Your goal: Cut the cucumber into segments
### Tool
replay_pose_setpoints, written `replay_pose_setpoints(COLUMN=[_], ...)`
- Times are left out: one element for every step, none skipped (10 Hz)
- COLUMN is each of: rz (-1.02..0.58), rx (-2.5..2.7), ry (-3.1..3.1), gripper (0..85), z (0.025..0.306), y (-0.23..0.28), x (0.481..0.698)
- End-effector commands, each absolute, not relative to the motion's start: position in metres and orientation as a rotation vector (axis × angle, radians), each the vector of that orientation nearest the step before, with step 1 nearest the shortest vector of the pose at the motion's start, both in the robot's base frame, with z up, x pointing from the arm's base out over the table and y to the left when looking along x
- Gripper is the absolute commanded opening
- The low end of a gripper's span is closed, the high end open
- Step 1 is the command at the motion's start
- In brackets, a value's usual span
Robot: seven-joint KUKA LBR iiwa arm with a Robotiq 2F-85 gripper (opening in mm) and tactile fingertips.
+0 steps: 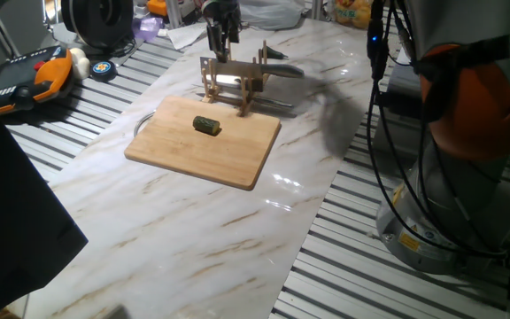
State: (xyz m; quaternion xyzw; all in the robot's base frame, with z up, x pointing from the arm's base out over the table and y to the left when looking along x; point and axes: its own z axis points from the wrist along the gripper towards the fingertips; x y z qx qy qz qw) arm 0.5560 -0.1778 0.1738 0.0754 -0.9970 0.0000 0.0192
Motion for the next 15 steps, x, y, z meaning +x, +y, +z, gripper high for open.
replay_pose_setpoints(rz=[-0.004,-0.011,-0.015,-0.030,-0.037,-0.046,-0.046,-0.058,-0.065,-0.077,-0.097,-0.107,-0.116,-0.116,-0.121], rx=[0.237,0.239,0.244,0.249,0.252,0.252,0.257,0.262,0.267,0.267,0.270,0.270,0.268,0.265,0.261], ry=[-3.098,-3.101,-3.104,-3.104,-3.106,-3.106,-3.107,-3.106,-3.106,-3.106,-3.100,-3.099,-3.098,-3.098,-3.101], gripper=[85.0,85.0,85.0,85.0,85.0,85.0,85.0,85.0,85.0,85.0,85.0,85.0,85.0,85.0,85.0], z=[0.172,0.170,0.167,0.163,0.159,0.157,0.156,0.153,0.149,0.145,0.139,0.133,0.130,0.126,0.122], y=[-0.180,-0.183,-0.187,-0.193,-0.195,-0.197,-0.200,-0.206,-0.210,-0.213,-0.215,-0.216,-0.217,-0.216,-0.217], x=[0.556,0.555,0.555,0.556,0.559,0.561,0.563,0.567,0.572,0.575,0.577,0.577,0.577,0.576,0.574])
